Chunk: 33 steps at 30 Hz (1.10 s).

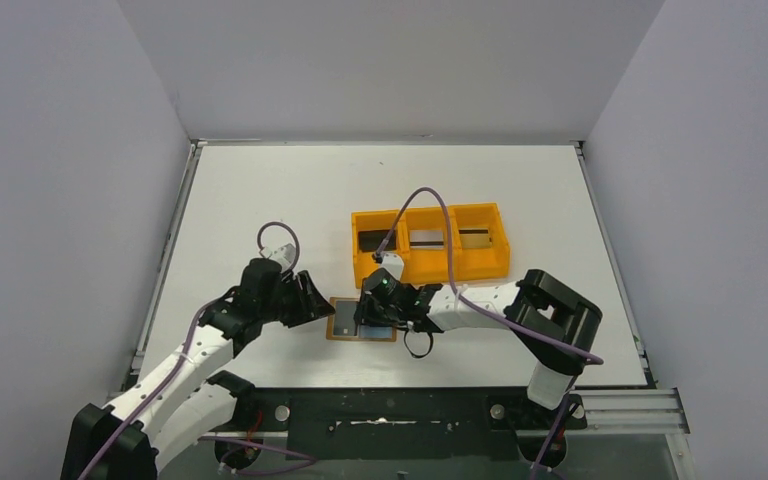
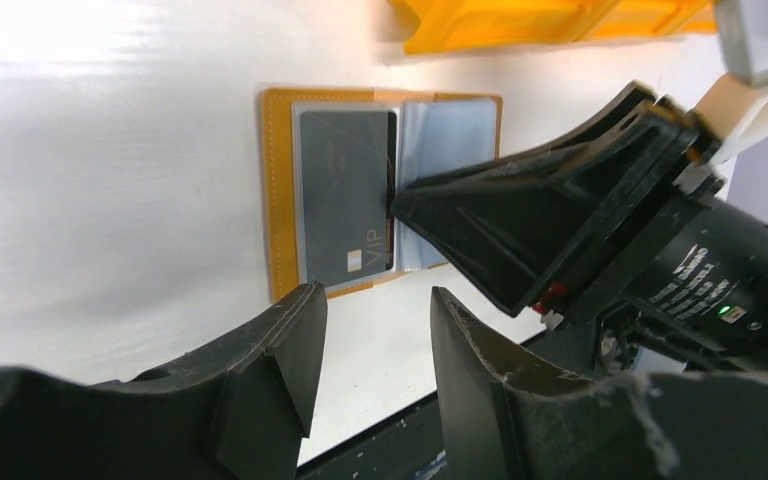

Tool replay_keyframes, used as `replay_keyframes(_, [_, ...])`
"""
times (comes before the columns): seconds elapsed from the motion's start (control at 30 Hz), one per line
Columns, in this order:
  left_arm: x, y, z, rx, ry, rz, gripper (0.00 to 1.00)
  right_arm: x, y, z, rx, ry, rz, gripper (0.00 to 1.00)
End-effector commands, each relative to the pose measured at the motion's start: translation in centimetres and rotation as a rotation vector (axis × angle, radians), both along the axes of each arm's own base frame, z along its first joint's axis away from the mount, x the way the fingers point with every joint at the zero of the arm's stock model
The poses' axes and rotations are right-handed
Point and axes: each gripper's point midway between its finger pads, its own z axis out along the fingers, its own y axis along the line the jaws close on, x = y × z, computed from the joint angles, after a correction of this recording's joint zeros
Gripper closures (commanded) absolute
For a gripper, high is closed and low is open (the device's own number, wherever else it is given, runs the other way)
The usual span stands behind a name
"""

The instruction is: Take the credit cards out of the card holder

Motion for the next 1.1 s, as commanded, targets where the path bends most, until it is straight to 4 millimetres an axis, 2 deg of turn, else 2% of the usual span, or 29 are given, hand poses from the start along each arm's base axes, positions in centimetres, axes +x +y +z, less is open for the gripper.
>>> replay_keyframes(0.0, [0.1, -2.1, 0.6, -0.075, -0.005, -0.085, 0.58, 0.6, 0.1, -0.3, 0.035, 0.020, -0.030, 0.76])
replay_keyframes(0.2, [0.6, -3.0, -0.3, -0.047, 0.026, -0.129, 0.58, 0.3, -0.7, -1.6, 0.056, 0.074, -0.060, 0.79])
replay_keyframes(0.43, [0.0, -3.0, -3.7, 0.027, 0.111, -0.128, 0.64, 0.2, -1.0, -2.0, 0.091, 0.104, -0.067, 0.81])
replay_keyframes(0.57, [-0.1, -2.5, -4.9, 0.076, 0.126, -0.108, 0.70, 0.3, -0.7, -1.9, 0.102, 0.111, -0.058, 0.80])
replay_keyframes(0.73, [-0.5, -1.8, -5.9, 0.110, 0.142, -0.088, 0.70, 0.3, 0.1, -1.1, 0.146, 0.104, -0.035, 0.80])
replay_keyframes(0.83, [-0.5, -1.8, -5.7, 0.109, 0.134, -0.078, 0.69, 0.5, 0.4, -0.5, 0.169, 0.096, -0.029, 0.80])
replay_keyframes(1.07, [1.6, -2.2, -2.7, 0.094, 0.025, -0.060, 0.62, 0.9, 0.4, 0.5, 0.161, 0.066, -0.030, 0.79])
